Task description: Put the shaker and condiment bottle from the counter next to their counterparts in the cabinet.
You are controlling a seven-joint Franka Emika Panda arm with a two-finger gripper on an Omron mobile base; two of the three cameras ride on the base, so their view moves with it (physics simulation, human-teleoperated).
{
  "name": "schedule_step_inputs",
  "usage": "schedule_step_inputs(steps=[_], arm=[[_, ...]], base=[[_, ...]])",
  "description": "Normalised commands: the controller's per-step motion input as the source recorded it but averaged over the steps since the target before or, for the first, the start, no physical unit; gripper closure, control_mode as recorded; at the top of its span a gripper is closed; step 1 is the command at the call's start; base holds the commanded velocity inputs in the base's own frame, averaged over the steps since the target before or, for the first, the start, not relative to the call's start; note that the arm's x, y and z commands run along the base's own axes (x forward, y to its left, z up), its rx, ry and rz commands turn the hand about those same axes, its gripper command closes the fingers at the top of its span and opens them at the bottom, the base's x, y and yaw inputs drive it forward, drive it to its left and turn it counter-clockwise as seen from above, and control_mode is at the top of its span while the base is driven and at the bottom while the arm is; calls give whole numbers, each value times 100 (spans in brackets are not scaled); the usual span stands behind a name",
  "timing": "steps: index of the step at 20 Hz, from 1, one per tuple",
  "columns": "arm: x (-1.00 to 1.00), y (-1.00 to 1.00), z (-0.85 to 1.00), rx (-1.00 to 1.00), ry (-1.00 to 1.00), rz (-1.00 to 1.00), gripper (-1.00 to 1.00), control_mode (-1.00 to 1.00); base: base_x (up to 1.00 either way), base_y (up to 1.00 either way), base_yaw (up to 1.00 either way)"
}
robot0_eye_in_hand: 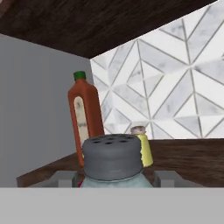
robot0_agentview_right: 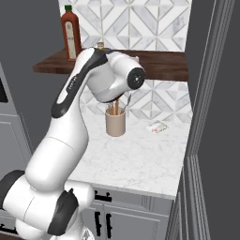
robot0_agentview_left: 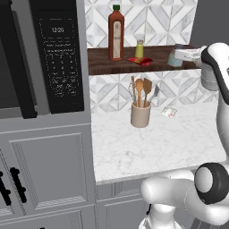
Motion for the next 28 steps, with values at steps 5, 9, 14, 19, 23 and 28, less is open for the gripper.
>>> schedule_step_inputs(steps=[5,9,14,19,23,28], arm=[[9,0,0,-6,0,3,100,-100],[14,0,16,-7,1,0,100,-100],[13,3,9,0,-1,3,100,-100],[9,2,-2,0,0,2,100,-100],[45,5,-18,4,0,0,100,-100],[42,2,-16,2,0,0,100,-100]], base=[[0,0,0],[0,0,0],[0,0,0],[0,0,0],[0,0,0],[0,0,0]])
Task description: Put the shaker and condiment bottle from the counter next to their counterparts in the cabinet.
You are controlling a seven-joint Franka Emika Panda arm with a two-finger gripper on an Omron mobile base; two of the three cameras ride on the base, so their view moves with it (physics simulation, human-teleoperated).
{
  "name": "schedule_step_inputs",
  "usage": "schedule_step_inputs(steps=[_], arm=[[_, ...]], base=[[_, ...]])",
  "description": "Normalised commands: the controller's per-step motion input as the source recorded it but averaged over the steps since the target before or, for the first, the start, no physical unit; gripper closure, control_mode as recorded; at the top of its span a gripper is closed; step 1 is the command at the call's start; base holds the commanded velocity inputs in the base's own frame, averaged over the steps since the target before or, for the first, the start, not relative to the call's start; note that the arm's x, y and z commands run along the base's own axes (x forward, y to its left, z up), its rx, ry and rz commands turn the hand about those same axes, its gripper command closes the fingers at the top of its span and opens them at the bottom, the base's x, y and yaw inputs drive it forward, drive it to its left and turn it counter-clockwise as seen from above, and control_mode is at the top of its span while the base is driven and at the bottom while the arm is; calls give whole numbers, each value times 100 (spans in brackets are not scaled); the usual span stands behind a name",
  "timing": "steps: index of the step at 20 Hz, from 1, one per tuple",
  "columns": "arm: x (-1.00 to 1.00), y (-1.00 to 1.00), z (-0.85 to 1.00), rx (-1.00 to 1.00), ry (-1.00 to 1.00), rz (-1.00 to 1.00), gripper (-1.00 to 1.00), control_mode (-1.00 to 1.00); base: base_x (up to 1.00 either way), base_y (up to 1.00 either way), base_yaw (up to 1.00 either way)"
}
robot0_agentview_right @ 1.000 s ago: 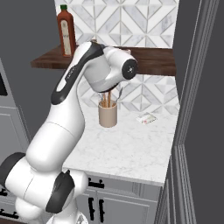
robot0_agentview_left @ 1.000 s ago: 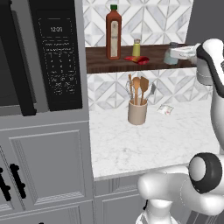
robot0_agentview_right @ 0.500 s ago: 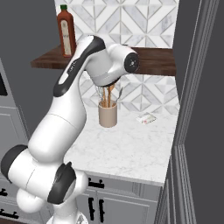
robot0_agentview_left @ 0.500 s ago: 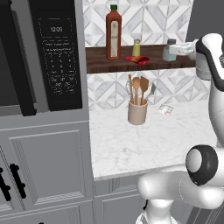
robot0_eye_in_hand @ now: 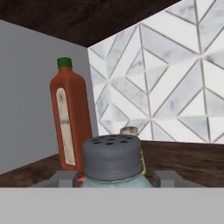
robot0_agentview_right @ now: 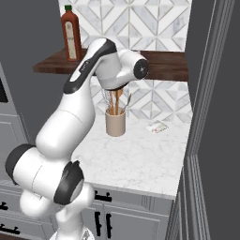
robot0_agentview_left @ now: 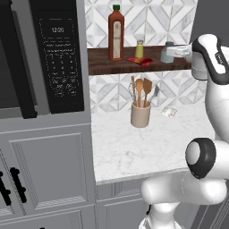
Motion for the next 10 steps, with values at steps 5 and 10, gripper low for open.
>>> schedule_step_inputs(steps=[5,10], arm=[[28,0,0,0,0,0,100,-100],[30,0,0,0,0,1,100,-100]], base=[[0,0,0],[0,0,0]])
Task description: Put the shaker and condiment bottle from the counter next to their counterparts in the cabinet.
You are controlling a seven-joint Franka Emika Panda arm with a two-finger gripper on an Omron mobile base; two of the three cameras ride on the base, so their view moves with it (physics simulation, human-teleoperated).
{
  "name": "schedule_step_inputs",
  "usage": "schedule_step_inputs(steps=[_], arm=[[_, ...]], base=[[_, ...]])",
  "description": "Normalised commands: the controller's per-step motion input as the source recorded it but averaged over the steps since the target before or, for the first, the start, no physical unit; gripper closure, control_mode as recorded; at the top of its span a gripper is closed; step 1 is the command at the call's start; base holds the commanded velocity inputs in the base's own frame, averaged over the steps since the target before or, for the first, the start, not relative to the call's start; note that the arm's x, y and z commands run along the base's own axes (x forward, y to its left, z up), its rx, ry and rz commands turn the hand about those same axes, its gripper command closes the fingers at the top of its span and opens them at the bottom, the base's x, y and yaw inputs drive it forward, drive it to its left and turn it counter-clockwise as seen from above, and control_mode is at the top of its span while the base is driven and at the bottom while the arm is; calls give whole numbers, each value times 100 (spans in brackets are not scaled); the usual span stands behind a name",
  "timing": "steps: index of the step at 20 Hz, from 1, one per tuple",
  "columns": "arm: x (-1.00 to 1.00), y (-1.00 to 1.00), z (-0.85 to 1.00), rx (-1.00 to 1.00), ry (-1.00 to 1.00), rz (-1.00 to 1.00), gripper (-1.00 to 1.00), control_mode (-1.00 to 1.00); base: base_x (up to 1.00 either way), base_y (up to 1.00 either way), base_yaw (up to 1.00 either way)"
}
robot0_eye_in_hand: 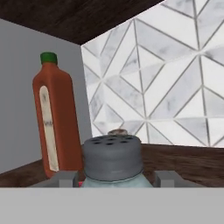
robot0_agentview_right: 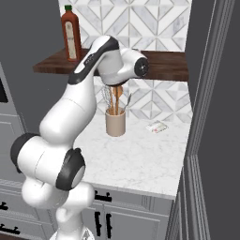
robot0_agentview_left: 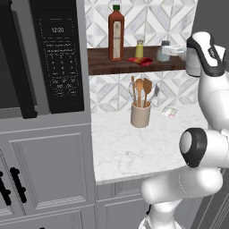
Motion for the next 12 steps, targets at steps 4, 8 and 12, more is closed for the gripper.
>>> schedule_step_inputs(steps=[4,8,12], arm=[[24,9,-7,0,0,3,100,-100],[32,4,-16,0,0,6,100,-100],[38,0,-21,0,0,7,100,-100]], base=[[0,0,0],[0,0,0],[0,0,0]])
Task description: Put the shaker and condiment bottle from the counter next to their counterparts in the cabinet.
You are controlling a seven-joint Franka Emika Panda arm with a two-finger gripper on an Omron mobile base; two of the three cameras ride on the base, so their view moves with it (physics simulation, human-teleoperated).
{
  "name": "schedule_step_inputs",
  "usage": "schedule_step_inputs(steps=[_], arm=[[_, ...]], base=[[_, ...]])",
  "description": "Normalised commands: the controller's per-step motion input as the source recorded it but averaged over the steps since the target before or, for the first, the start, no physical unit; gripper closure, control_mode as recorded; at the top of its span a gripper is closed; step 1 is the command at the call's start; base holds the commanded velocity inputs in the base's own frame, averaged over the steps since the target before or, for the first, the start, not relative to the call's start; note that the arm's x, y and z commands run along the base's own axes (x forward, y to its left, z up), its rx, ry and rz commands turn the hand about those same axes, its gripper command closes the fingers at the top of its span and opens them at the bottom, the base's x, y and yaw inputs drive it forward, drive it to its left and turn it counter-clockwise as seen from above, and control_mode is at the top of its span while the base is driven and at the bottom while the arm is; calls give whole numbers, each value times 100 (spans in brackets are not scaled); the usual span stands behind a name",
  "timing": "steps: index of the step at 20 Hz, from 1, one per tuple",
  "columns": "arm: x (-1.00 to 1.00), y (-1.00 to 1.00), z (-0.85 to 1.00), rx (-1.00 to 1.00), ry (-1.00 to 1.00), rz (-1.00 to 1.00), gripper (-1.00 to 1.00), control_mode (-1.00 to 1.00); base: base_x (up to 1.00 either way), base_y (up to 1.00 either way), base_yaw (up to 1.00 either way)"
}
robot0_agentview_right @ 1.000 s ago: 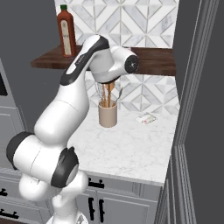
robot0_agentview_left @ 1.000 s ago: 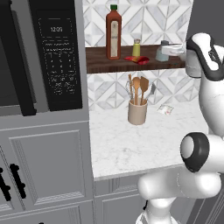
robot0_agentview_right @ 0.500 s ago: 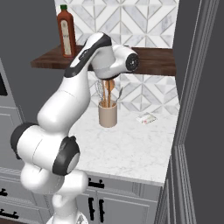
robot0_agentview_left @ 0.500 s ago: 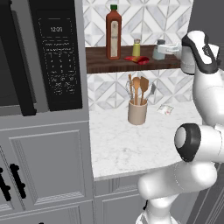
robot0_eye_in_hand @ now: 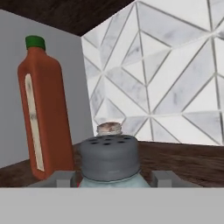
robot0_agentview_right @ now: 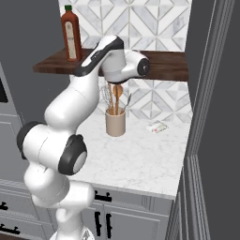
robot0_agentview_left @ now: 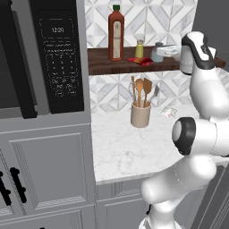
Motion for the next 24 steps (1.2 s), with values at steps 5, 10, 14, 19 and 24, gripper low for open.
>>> schedule_step_inputs(steps=[5,10,14,19,24], arm=[[32,0,-7,0,0,7,100,-100],[31,0,-7,0,-1,6,100,-100],[29,0,-7,0,-1,6,100,-100],[26,0,-8,0,-1,6,100,-100],[23,0,-9,0,-1,5,100,-100]], base=[[0,0,0],[0,0,0],[0,0,0],[0,0,0],[0,0,0]])
